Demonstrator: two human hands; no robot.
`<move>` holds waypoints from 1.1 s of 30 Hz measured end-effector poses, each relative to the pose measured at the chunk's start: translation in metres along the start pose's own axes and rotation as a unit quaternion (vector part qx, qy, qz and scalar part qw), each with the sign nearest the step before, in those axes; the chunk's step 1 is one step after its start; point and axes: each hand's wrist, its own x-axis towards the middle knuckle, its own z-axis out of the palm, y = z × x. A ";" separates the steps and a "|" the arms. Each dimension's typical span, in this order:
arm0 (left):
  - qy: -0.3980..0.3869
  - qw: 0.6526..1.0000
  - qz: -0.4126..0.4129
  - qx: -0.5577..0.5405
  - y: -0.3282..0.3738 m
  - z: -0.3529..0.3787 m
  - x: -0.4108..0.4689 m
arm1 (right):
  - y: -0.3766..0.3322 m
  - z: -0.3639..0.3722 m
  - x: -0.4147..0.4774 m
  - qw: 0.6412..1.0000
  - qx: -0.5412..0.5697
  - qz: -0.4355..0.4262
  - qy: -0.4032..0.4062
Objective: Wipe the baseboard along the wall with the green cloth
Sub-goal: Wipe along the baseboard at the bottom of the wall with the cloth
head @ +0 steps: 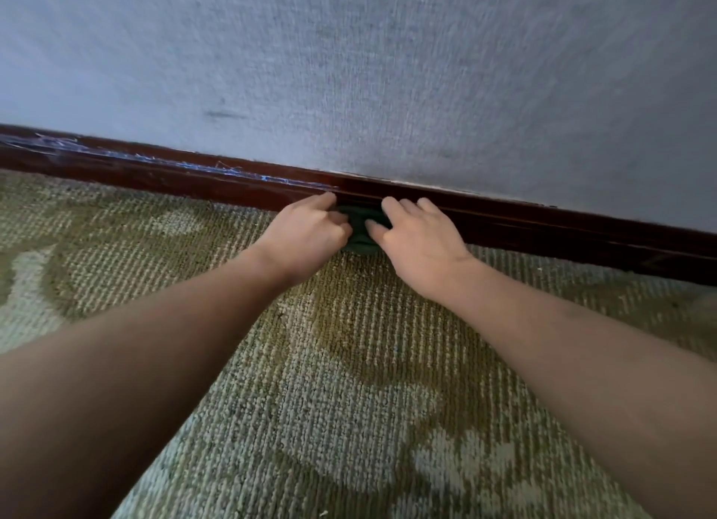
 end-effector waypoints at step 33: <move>-0.050 0.997 -0.067 -0.004 -0.024 0.004 -0.002 | -0.019 0.001 0.030 0.999 0.019 0.019 0.019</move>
